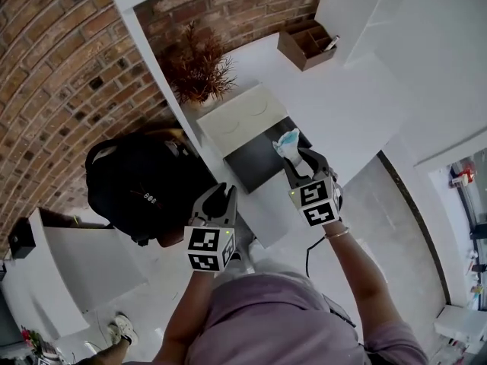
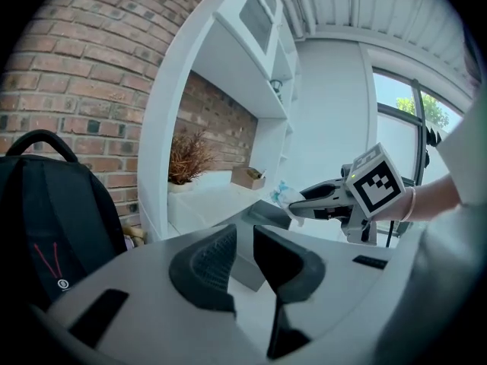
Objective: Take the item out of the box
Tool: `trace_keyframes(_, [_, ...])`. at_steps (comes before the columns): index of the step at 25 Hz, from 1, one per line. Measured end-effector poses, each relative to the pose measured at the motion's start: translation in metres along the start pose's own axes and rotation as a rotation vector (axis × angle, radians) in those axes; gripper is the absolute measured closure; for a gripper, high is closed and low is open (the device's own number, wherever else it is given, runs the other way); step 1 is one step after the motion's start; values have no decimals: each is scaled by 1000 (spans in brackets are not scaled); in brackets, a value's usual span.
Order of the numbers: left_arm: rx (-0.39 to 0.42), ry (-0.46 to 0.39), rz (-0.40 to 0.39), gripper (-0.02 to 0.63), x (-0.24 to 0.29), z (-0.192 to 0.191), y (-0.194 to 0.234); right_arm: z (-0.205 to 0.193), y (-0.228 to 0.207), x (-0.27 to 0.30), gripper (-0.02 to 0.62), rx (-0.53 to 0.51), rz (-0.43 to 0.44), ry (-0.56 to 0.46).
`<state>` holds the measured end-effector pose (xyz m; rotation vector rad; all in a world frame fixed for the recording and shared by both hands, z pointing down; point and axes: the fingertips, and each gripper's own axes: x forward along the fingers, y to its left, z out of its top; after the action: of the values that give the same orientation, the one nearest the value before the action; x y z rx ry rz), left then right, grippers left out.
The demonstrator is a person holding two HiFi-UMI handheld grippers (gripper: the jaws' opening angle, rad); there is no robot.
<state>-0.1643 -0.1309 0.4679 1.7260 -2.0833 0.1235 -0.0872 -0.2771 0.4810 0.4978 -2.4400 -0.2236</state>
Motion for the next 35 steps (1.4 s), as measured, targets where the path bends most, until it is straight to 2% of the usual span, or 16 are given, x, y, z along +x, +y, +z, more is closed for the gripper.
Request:
trace_keyframes(19, [85, 18, -147, 551, 26, 6, -43, -15, -5, -79, 454, 305, -123, -101])
trace_keyframes(35, [102, 23, -197, 551, 32, 7, -51, -34, 11, -120, 451, 479, -203, -135])
